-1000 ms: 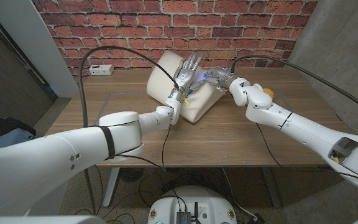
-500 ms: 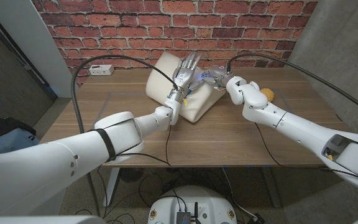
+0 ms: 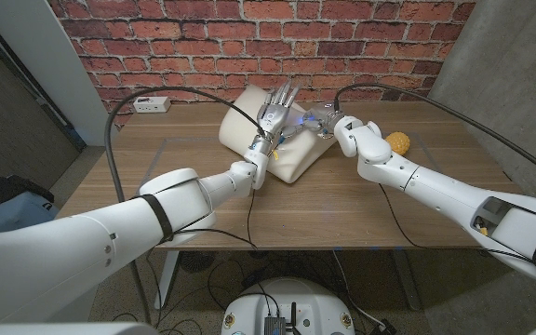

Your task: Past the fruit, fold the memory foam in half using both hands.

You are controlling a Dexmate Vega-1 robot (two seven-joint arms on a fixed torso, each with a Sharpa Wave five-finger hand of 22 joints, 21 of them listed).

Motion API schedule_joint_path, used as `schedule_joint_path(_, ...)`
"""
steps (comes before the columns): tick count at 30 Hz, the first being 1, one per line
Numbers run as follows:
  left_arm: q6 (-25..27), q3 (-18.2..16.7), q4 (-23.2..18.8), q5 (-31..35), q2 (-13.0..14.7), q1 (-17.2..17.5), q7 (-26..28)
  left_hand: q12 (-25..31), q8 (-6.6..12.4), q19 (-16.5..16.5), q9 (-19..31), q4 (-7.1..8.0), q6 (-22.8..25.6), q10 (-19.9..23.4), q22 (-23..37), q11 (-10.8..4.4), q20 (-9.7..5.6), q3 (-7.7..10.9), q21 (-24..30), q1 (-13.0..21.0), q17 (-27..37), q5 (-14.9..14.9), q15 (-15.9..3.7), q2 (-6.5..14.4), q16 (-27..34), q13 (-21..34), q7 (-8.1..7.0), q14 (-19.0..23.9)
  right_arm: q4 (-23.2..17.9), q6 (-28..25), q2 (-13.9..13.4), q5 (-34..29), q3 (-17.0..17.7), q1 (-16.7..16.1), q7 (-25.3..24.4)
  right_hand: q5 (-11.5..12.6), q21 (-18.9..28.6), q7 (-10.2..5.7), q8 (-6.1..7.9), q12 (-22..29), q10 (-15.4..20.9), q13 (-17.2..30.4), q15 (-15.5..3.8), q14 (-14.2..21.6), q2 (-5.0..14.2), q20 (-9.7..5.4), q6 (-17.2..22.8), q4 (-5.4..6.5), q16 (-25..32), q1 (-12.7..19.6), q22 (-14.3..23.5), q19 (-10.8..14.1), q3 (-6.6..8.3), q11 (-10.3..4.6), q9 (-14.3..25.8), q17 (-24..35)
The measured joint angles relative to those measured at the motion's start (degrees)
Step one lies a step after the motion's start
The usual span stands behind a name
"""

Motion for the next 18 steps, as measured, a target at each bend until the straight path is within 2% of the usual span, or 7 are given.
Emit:
schedule_joint_path(3, -0.09, -1.78, -0.83, 1.74, 0.31, 0.62, -0.01, 0.0, 0.02, 0.0, 0.0, -0.01, 0.0, -0.21, 0.0, -0.21, 0.0, 0.01, 0.0, 1.29, 0.0, 0.26, 0.19, -1.29, 0.0, 0.0, 0.0, 0.19, 1.43, -0.26, 0.73, -0.83, -1.09, 0.55, 0.71, 0.31, 0.0, -0.22, 0.0, 0.0, 0.0, 0.0, 0.0, 0.0, -0.83, 0.0, -0.22, 0.09, -0.44, -0.84, 0.0, 0.0, -0.08, 0.0, -0.02, -0.19)
schedule_joint_path(5, -0.4, -3.86, -2.13, 3.67, 0.55, 1.25, 0.01, 0.26, 0.22, 0.21, 0.0, -0.01, -0.09, -0.31, 0.0, -0.3, -0.22, 0.01, -0.21, 10.51, 0.0, 0.11, -0.03, -10.68, 0.0, 0.0, -0.09, 0.4, 2.28, -0.5, 1.0, -1.13, -1.64, 0.72, 1.31, 0.54, 0.0, -0.21, 0.0, -0.21, 0.0, 0.0, -0.21, 0.2, -1.23, -0.01, -0.22, 0.05, -0.44, -1.23, -0.01, 0.0, -0.05, 0.0, -0.02, -0.37)
schedule_joint_path(6, -0.6, -4.88, -2.79, 4.58, 0.64, 1.6, 0.24, 0.46, 0.23, 0.62, 0.01, 0.74, -0.22, -0.14, 0.0, -0.45, -0.19, -0.14, -0.21, 11.61, 0.01, 0.25, 0.17, -11.51, 0.0, 0.0, -0.22, 0.63, 2.93, -0.77, 1.06, -1.26, -1.95, 0.73, 1.92, 0.84, -0.01, -0.22, 0.0, -0.22, -0.01, 0.0, -0.24, 0.23, -2.17, 0.0, -0.22, -1.8, -0.45, 0.12, -0.01, -0.01, -0.82, 0.01, -0.02, -0.38)
schedule_joint_path(7, -0.9, -6.11, -3.68, 4.75, 0.73, 1.96, 0.51, 0.45, 0.23, 0.84, 0.0, 0.99, -0.22, 0.12, 0.01, -0.73, -0.23, -0.44, -0.21, 5.75, 0.0, 0.43, 0.21, -5.29, 0.0, -0.17, -0.21, 1.07, 3.24, -0.8, 1.08, -1.21, -2.06, 0.73, 2.59, 0.92, 0.0, -0.37, -0.18, -0.22, -0.01, -0.04, -0.32, 0.32, -4.39, -0.01, -0.38, -3.92, -0.44, 2.37, -0.01, 0.0, -3.01, 0.0, -0.26, -0.38)
schedule_joint_path(8, -1.02, -7.8, -4.97, 6.98, 0.93, 2.34, 1.48, 0.52, 0.23, 1.18, 0.0, 0.78, -0.21, 0.41, 0.0, -1.02, -0.52, -0.62, -0.24, 1.18, 0.0, 0.44, 0.12, -0.72, 0.0, -0.27, -0.22, 1.54, 4.24, -1.03, 1.31, -1.21, -2.86, 0.58, 2.98, 1.04, 0.0, -0.43, -0.78, -0.62, -0.05, -0.36, -0.31, 0.33, -4.27, -0.01, -0.89, -4.03, -0.44, 2.48, -0.01, 0.01, -3.4, 0.0, -0.88, -0.38)
schedule_joint_path(9, -1.11, -9.51, -6.15, 8.19, 1.13, 3.22, 1.76, 0.8, 0.33, 1.76, 0.0, 0.47, 0.09, 0.77, 0.0, -1.37, -0.52, -0.79, -0.24, -0.32, 0.0, 0.43, 0.22, 0.78, 0.0, -0.3, -0.53, 1.85, 4.24, -1.05, 1.31, -1.25, -2.86, 0.58, 3.0, 1.05, 0.0, -0.31, -0.24, -0.5, -0.01, -0.02, -0.32, 0.32, -4.07, 0.0, -0.7, -4.71, -0.44, 2.69, -0.01, 0.0, -4.06, 0.0, -0.08, -0.38)
schedule_joint_path(18, -2.8, -19.93, -15.66, 18.52, 3.82, 8.96, 0.98, 2.02, 1.26, 10.06, -0.25, -0.47, 7.58, 8.82, 0.01, -5.18, -3.72, -0.08, 0.05, 2.92, -0.19, 1.47, 0.05, 4.29, 0.49, -0.45, -3.18, 9.57, 6.9, -1.6, 2.5, -1.57, -3.53, 1.73, 3.87, 1.06, 0.01, 0.0, -0.22, -0.4, -0.01, -0.05, -0.32, 0.31, -3.61, -0.01, -0.4, -5.18, -0.85, 2.5, -0.01, 0.0, -4.52, 0.0, -0.05, -0.38)
